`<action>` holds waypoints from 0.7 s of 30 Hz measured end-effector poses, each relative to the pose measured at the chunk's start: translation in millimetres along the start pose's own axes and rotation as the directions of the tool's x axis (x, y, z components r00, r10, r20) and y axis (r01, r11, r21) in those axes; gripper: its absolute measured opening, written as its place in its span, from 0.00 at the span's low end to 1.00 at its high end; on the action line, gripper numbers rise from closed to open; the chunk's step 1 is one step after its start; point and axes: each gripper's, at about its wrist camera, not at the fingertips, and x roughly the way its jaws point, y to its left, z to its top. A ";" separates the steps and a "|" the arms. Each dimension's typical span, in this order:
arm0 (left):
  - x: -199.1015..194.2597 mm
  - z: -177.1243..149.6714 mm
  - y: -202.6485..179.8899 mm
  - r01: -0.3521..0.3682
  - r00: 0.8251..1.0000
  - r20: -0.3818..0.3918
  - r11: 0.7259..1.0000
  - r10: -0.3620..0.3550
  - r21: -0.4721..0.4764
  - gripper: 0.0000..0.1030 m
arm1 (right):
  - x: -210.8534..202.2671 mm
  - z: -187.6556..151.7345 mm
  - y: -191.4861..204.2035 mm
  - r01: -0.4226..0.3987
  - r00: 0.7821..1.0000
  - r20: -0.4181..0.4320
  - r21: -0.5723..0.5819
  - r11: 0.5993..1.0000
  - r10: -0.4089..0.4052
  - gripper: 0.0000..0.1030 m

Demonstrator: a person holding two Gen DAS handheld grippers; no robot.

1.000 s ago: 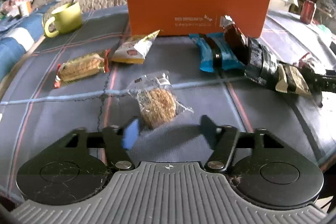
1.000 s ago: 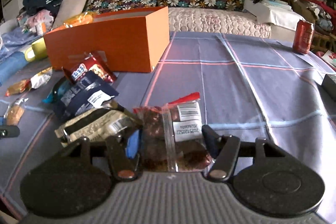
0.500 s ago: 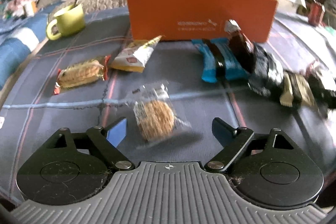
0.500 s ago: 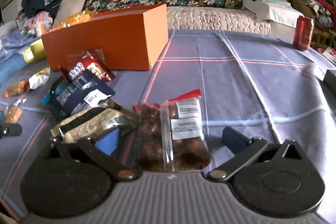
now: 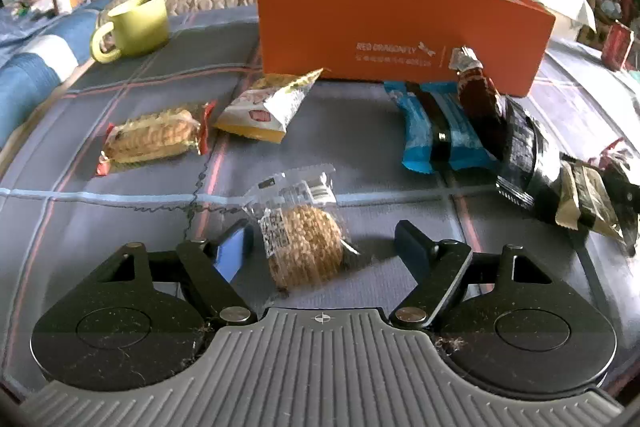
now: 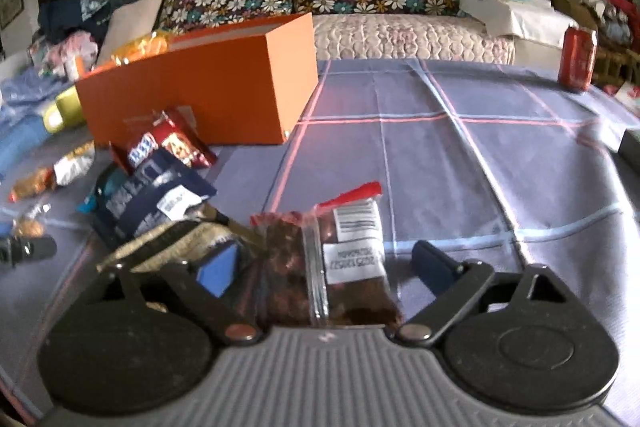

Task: Organize snacks
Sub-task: 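Grasp the clear round cookie pack with left gripper while right gripper grasps brown date pack, then carry both packs into the orange box and open both grippers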

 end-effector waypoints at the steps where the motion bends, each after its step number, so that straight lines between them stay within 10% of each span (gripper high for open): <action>1: 0.7 0.5 0.5 -0.002 1.000 0.003 1.000 0.002 -0.003 0.50 | -0.9 -1.0 0.2 0.013 1.000 0.003 -0.012 1.000 -0.013 0.76; 5: -1.4 6.0 3.8 -0.002 1.000 0.004 1.000 0.002 0.001 0.01 | -7.3 -2.1 -6.1 0.024 1.000 0.009 0.011 1.000 -0.024 0.60; 11: -20.5 -11.5 10.9 0.022 1.000 -0.014 0.999 -0.021 0.036 0.06 | -30.2 -19.1 0.7 0.041 0.999 -0.001 0.026 0.999 -0.041 0.72; 15: -24.0 -14.4 14.4 0.022 1.000 -0.014 1.000 -0.022 0.019 0.40 | -34.5 -15.7 3.2 0.048 0.999 0.014 0.016 0.999 -0.048 0.83; 19: -20.0 -15.9 15.4 0.010 1.000 -0.005 1.000 -0.010 0.007 0.30 | -32.2 -22.6 3.4 0.058 0.998 0.000 -0.019 0.998 -0.058 0.64; 21: -24.5 -16.4 14.6 0.036 0.999 0.000 0.999 -0.036 0.028 0.00 | -35.8 -18.7 1.3 0.033 0.999 -0.016 -0.008 0.999 -0.033 0.57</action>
